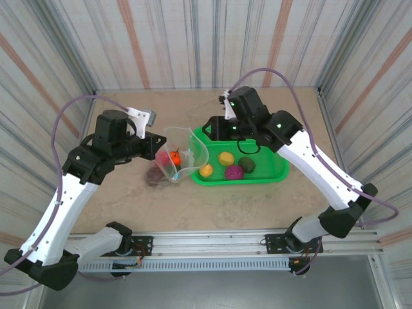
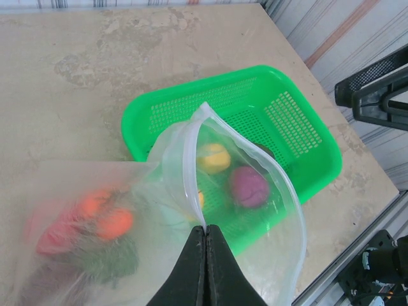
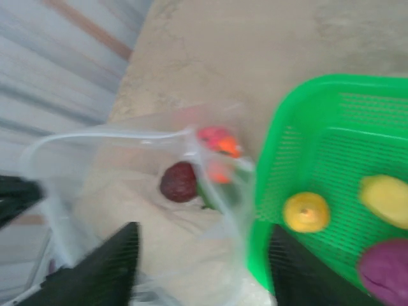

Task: Place the food in the zip-top bag and seal the zipper

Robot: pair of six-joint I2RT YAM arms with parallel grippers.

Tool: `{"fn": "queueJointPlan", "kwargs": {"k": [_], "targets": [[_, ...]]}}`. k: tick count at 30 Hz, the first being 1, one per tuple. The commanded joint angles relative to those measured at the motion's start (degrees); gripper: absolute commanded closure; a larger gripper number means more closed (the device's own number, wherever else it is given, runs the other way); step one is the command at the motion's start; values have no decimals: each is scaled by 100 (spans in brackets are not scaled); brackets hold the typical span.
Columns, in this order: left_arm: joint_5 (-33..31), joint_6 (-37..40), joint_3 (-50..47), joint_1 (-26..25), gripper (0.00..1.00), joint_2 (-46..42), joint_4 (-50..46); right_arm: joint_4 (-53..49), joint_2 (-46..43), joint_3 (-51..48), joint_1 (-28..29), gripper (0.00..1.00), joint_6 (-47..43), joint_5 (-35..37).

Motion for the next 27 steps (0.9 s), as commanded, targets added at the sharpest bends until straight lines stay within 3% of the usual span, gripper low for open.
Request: {"fn": "queueJointPlan", "kwargs": {"k": [1, 3, 7, 10, 27], "targets": [[94, 17, 57, 36, 100, -150, -122, -344, -270, -707, -349, 22, -198, 284], [85, 30, 57, 40, 100, -159, -122, -313, -340, -1141, -546, 15, -275, 306], [58, 43, 50, 44, 100, -149, -100, -176, -261, -1773, -808, 13, -457, 466], [94, 7, 41, 47, 100, -127, -82, -86, 64, -1901, -882, 1, -712, 537], [57, 49, 46, 62, 100, -153, -167, 203, 2563, -1002, -673, 0, -1272, 693]]}}
